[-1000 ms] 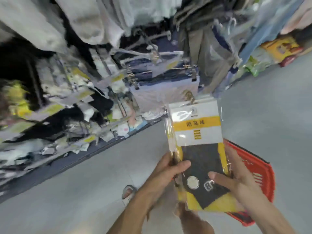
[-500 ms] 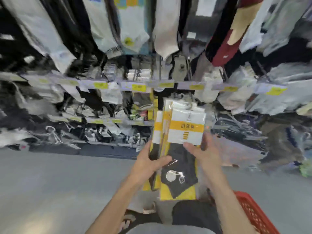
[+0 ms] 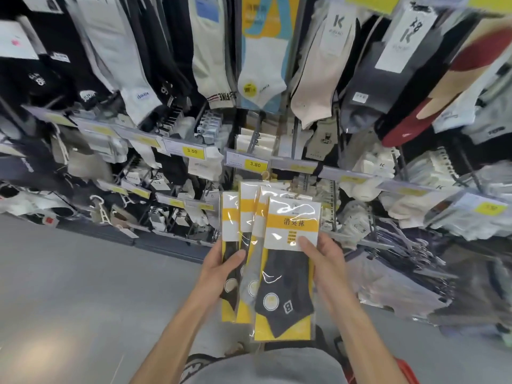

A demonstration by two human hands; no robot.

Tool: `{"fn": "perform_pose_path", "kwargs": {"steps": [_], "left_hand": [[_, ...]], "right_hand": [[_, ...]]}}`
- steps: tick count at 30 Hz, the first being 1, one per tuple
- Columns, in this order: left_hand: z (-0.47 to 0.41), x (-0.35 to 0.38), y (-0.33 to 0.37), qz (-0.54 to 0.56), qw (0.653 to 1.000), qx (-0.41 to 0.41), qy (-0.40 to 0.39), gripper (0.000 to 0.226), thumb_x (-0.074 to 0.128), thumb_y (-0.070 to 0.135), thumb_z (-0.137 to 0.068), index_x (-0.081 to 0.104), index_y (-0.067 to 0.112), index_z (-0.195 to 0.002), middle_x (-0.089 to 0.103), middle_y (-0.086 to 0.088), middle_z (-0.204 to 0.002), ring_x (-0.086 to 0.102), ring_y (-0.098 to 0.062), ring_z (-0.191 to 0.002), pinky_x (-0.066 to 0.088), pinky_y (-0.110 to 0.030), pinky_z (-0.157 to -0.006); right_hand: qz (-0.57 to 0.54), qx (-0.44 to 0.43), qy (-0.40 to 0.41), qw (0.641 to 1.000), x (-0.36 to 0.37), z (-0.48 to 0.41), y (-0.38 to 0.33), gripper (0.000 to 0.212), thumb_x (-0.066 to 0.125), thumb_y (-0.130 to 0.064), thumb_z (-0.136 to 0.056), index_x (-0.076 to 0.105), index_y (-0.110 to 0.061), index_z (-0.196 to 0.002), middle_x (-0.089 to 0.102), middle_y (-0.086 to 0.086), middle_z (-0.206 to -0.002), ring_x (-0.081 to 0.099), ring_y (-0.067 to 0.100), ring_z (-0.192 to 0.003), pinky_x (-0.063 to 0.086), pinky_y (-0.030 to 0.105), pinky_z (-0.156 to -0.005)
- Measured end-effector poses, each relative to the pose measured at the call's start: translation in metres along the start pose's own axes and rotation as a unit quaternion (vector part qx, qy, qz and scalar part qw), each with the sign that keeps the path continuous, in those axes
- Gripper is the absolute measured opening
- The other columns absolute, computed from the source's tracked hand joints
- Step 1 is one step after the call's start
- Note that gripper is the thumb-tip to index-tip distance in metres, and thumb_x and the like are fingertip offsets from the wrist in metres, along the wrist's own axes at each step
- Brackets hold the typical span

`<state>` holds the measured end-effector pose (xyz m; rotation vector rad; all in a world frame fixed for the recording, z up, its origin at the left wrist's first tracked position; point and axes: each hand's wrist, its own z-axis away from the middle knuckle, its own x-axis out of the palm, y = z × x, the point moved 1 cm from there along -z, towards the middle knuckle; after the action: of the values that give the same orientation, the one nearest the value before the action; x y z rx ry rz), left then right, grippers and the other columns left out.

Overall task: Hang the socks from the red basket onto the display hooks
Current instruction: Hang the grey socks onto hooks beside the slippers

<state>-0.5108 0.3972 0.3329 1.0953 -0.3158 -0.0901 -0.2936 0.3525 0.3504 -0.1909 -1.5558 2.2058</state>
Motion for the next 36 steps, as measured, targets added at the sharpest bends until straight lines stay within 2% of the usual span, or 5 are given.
{"fn": "perform_pose_path", "kwargs": {"steps": [9,16,23,30,36], "left_hand": [[-0.027,0.013,-0.003,0.002,1.0,0.007,0.022,0.04,0.073,0.032,-0.086,0.065,0.04,-0.125,0.07,0.004,-0.129,0.063,-0.021,-0.124,0.044,-0.05,-0.109],[-0.044,-0.005,0.001,0.009,0.999,0.01,0.032,0.032,0.068,0.044,-0.087,0.068,0.038,-0.119,0.072,0.004,-0.125,0.068,-0.018,-0.116,0.051,-0.041,-0.097],[-0.073,-0.065,0.01,-0.012,0.993,0.034,0.109,0.023,0.057,0.017,-0.1,0.066,0.029,-0.118,0.074,0.0,-0.12,0.072,-0.02,-0.106,0.061,-0.03,-0.066],[-0.083,-0.109,0.018,-0.052,0.995,0.018,0.082,0.026,0.063,0.03,-0.09,0.068,0.032,-0.115,0.075,0.003,-0.119,0.072,-0.018,-0.107,0.06,-0.028,-0.079],[-0.082,-0.109,0.025,-0.067,0.997,0.013,0.047,0.027,0.063,0.031,-0.089,0.068,0.035,-0.115,0.074,0.003,-0.121,0.072,-0.017,-0.108,0.058,-0.02,-0.079]], "right_hand": [[0.027,0.029,-0.061,0.997,-0.002,-0.037,-0.008,0.03,0.067,-0.028,-0.089,0.062,-0.016,-0.116,0.074,-0.001,-0.113,0.069,0.019,-0.108,0.054,0.039,-0.094],[0.06,0.048,-0.144,0.987,0.011,-0.063,-0.005,0.03,0.064,-0.018,-0.092,0.061,-0.011,-0.12,0.073,0.002,-0.117,0.069,0.02,-0.109,0.055,0.033,-0.089],[0.101,0.015,0.0,0.995,0.008,-0.113,0.016,0.031,0.059,-0.006,-0.096,0.055,-0.007,-0.127,0.069,0.003,-0.118,0.067,0.015,-0.108,0.053,0.019,-0.079],[0.148,-0.071,0.027,0.986,0.051,-0.17,0.012,0.029,0.059,-0.01,-0.098,0.055,-0.018,-0.125,0.067,-0.009,-0.115,0.064,-0.005,-0.103,0.049,0.009,-0.081],[0.16,-0.135,0.037,0.977,0.082,-0.208,0.011,0.024,0.056,0.002,-0.096,0.06,-0.001,-0.12,0.064,0.012,-0.124,0.058,0.019,-0.12,0.043,0.044,-0.109]]}}
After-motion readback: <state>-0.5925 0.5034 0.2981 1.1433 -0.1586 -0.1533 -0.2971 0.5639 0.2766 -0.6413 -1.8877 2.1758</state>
